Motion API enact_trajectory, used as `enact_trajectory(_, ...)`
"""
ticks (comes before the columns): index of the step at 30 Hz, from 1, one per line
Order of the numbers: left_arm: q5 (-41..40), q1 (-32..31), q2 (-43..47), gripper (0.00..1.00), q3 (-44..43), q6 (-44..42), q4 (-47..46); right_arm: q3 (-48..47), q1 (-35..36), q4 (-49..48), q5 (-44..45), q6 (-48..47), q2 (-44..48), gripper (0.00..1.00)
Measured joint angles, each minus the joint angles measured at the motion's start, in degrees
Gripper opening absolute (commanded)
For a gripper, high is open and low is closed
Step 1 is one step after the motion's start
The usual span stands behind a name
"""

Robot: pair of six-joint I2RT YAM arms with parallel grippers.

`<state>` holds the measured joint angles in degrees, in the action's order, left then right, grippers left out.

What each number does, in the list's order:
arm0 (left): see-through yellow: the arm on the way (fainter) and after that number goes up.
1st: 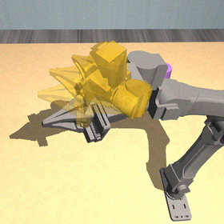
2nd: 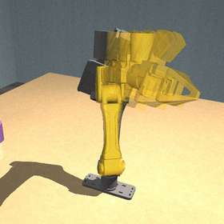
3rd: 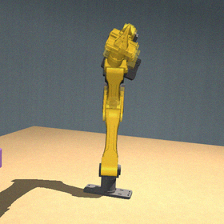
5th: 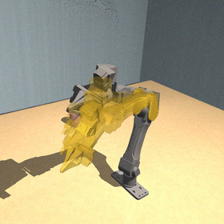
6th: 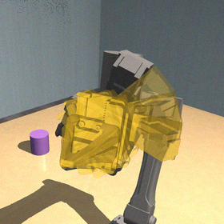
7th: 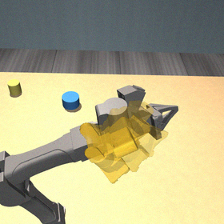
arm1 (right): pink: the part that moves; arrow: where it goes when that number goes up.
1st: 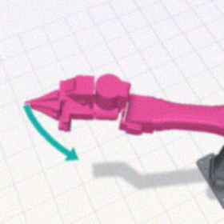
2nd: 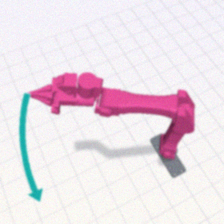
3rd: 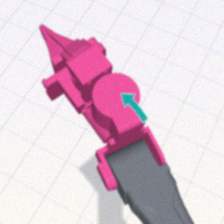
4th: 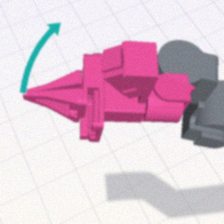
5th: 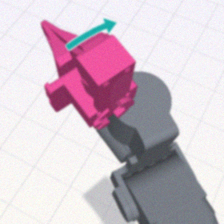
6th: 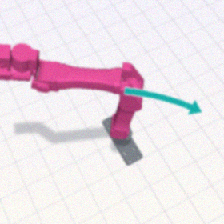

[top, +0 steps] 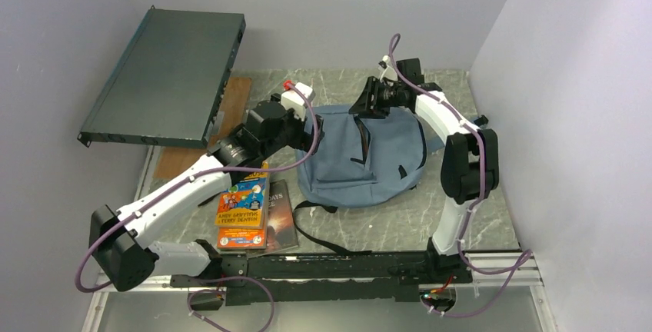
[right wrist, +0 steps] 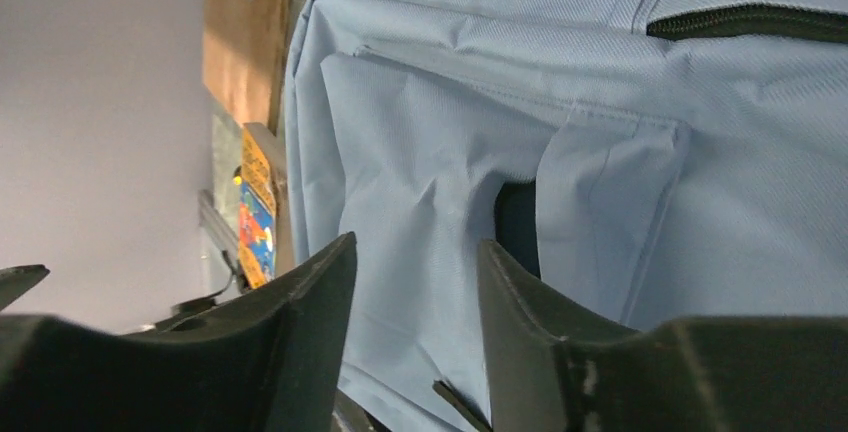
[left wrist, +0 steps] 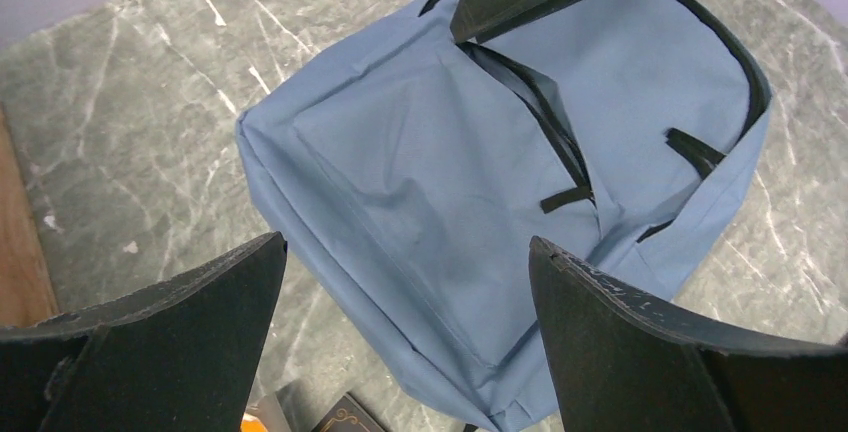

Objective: Pack the student bag
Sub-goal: Zip the student bag at the center of the board.

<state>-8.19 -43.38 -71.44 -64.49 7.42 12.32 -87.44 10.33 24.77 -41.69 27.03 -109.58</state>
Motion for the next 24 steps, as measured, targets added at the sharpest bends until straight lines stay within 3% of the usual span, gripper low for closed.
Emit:
enact_trajectory(7, 2.8, 0.0, 0.17, 0.96, 0.13, 2.64, -0.81, 9.49, 4.07, 1.77, 10.1, -6.91, 13.25, 0.59)
enact_trajectory(16, 2.82, -0.13, 3.56, 0.97, 2.14, 4.31, -2.23, 34.62, 23.34, -11.61, 32.89, -20.72, 33.97, 0.58)
enact_trajectory(24, 2.08, -0.76, 6.49, 0.98, 2.45, 4.28, -2.78, 39.47, 27.36, -17.07, 43.89, -32.22, 34.71, 0.55)
